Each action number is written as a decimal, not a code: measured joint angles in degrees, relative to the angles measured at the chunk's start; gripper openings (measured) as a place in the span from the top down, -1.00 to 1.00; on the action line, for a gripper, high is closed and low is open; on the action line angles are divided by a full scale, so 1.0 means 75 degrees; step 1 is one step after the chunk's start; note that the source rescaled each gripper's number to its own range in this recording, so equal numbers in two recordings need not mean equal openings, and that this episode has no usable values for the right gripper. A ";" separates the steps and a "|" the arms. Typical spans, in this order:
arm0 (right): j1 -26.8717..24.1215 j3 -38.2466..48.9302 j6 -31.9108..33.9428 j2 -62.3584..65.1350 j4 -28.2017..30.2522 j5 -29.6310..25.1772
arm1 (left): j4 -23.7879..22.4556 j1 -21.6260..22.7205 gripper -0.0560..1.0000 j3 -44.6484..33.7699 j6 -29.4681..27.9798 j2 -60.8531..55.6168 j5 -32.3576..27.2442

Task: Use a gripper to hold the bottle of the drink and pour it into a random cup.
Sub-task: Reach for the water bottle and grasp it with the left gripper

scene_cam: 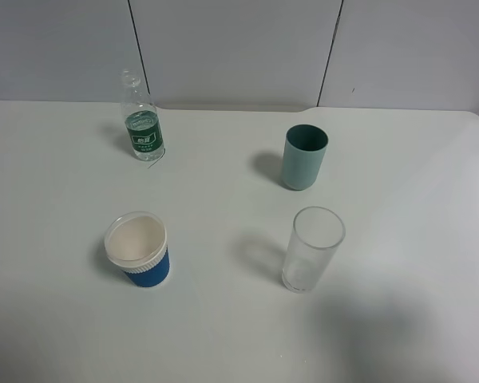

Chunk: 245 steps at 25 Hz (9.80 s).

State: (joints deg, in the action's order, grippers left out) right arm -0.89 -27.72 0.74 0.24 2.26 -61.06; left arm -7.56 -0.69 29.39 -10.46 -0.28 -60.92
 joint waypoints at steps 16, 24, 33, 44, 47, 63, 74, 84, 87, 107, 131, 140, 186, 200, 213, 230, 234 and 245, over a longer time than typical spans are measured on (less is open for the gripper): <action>0.0000 0.0000 0.0000 0.0000 0.0000 0.0000 | 0.0000 0.0000 -0.62 0.0000 0.0000 0.0000 0.0000; 0.0000 0.0000 0.0000 0.0000 0.0000 0.0000 | 0.0000 0.0000 -0.62 0.0000 0.0000 0.0000 0.0000; 0.0000 0.0000 0.0000 0.0000 0.0000 0.0000 | 0.0000 0.0000 -0.62 0.0000 0.0000 0.0000 0.0000; 0.0000 0.0000 0.0000 0.0000 0.0000 0.0000 | 0.0000 0.0000 -0.62 0.0000 0.0000 0.0000 0.0000; 0.0000 0.0000 0.0000 0.0000 0.0000 0.0000 | 0.0000 0.0000 -0.62 0.0000 0.0000 0.0000 0.0000; 0.0000 0.0000 0.0000 0.0000 0.0000 0.0000 | 0.0000 0.0000 -0.62 0.0000 0.0000 0.0000 0.0000; 0.0000 0.0000 0.0000 0.0000 0.0000 0.0000 | 0.0000 0.0000 -0.62 0.0000 0.0114 0.0089 0.0007; 0.0000 0.0000 0.0000 0.0000 0.0000 0.0000 | 0.0000 0.0000 -0.62 0.0171 0.0893 0.1209 0.0987; 0.0000 0.0000 0.0000 0.0000 0.0000 0.0000 | 0.0026 0.0000 -0.62 0.0166 0.1099 0.1600 0.1486; 0.0000 0.0000 0.0000 0.0000 0.0000 0.0000 | 0.0737 0.0000 -0.54 0.0166 0.2261 0.4203 0.4775; 0.0000 0.0000 0.0000 0.0000 0.0000 0.0000 | 0.0681 -0.1540 -0.99 0.0166 0.2284 0.8048 0.7919; 0.0000 0.0000 0.0000 0.0000 0.0000 0.0000 | 0.0103 -0.1760 -0.99 0.0166 0.2284 0.9229 0.9283; 0.0000 0.0000 0.0000 0.0000 0.0000 0.0000 | -0.0642 -0.1240 -0.99 0.0864 0.1615 1.4013 1.4108; 0.0000 0.0000 0.0000 0.0000 0.0000 0.0000 | -0.1025 -0.1230 -0.99 0.1771 0.1103 1.5240 1.4711; 0.0000 0.0000 0.0000 0.0000 0.0000 0.0000 | -0.1137 -0.1230 -1.00 0.2419 0.0557 1.6086 1.5322; 0.0000 0.0000 0.0000 0.0000 0.0000 0.0000 | -0.1387 -0.1230 -1.00 0.3245 0.0026 1.6928 1.5555; 0.0000 0.0000 0.0000 0.0000 0.0000 0.0000 | -0.1387 -0.1230 -1.00 0.3245 0.0026 1.6935 1.5562; 0.0000 0.0000 0.0000 0.0000 0.0000 0.0000 | -0.1394 -0.1230 0.89 0.3245 -0.0724 1.6937 1.5562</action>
State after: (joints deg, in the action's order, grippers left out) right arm -0.89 -27.72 0.74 0.24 2.26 -61.06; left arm -18.02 -9.91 53.73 -15.89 126.75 55.79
